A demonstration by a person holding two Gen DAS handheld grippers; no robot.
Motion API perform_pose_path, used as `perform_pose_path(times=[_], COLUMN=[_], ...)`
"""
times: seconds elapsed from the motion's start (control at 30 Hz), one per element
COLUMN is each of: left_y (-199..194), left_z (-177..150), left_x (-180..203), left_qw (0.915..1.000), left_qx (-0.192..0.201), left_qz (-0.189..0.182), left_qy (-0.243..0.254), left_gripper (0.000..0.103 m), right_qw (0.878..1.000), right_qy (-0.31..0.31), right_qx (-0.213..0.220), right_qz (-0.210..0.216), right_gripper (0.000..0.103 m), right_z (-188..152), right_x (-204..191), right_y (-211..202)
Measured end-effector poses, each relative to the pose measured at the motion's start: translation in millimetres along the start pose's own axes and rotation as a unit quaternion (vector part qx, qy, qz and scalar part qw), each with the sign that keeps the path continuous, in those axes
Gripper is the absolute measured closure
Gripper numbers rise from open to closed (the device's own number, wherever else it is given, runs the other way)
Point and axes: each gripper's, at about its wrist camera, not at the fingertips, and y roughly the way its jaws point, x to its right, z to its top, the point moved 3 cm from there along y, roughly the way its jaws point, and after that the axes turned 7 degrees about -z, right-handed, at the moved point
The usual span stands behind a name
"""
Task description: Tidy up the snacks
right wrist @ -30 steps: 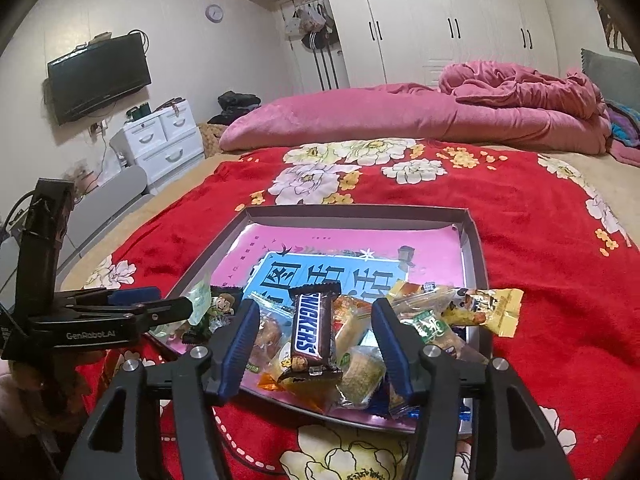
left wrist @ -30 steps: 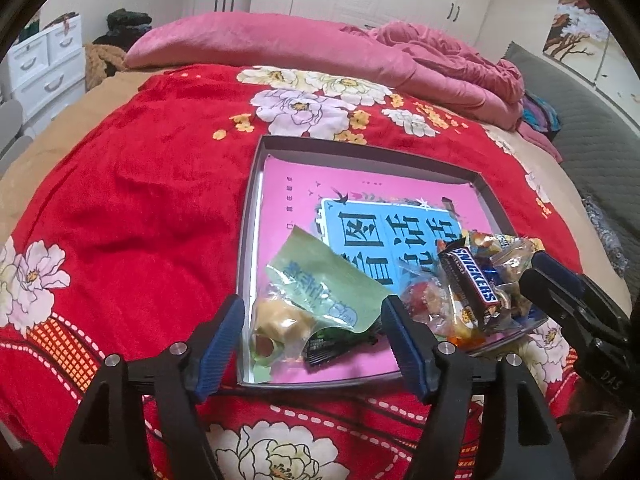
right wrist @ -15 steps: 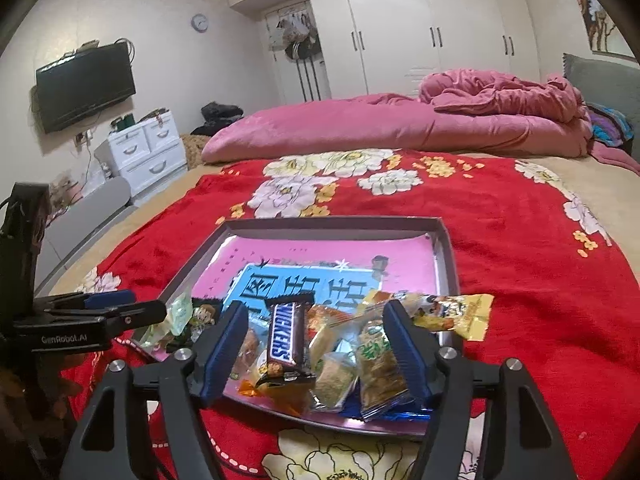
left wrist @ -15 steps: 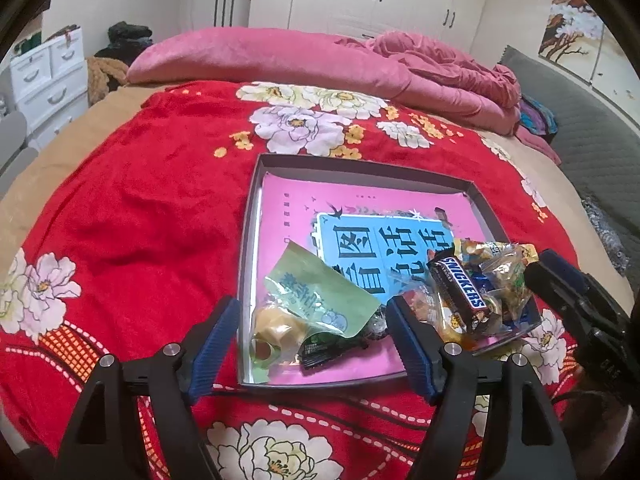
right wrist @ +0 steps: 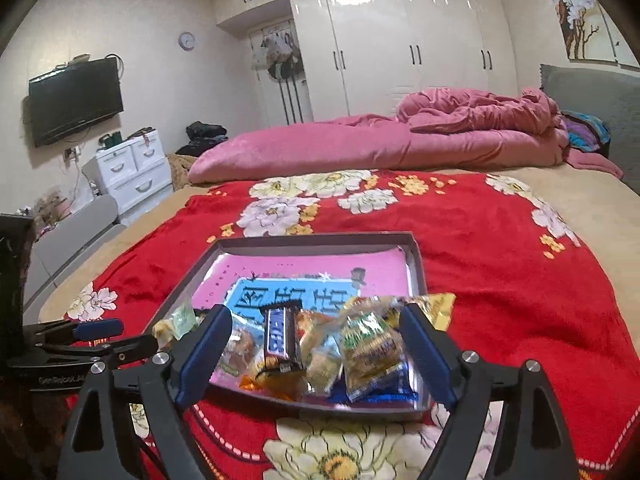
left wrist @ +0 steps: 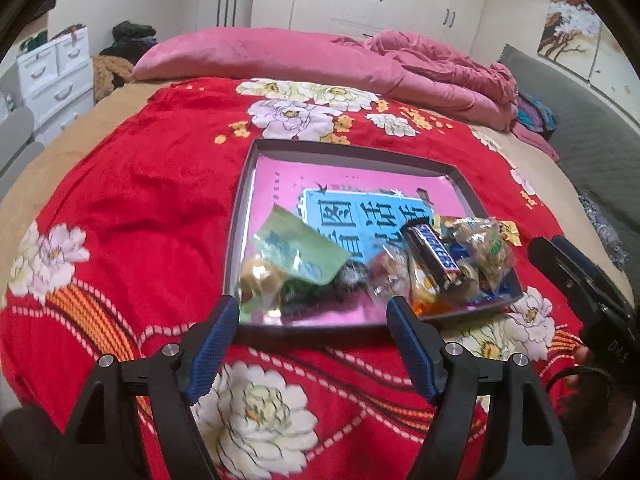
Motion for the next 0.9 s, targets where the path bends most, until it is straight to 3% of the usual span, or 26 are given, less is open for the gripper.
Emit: perform_pose_path(times=[0.43,0.9], left_y=[-12.8,-25.7], left_z=[-34.8,-42.1], left_x=[16.0,22.2], left_qw=[0.9994,0.9991], left_qx=[-0.023,-0.026], left_qz=[0.005,-0.007], left_qy=[0.024,0.034], left_gripper=[0.025,0.025], right_qw=[0.998,0.995], right_qy=[-0.014,0.001], right_qx=[-0.042,-0.07], right_qz=[-0.055,-0.067], right_gripper=[0.014,0.014], right_z=[-34.0,-56.5], right_x=[-8.8,-6.4], right_y=[-21.9,-43.0])
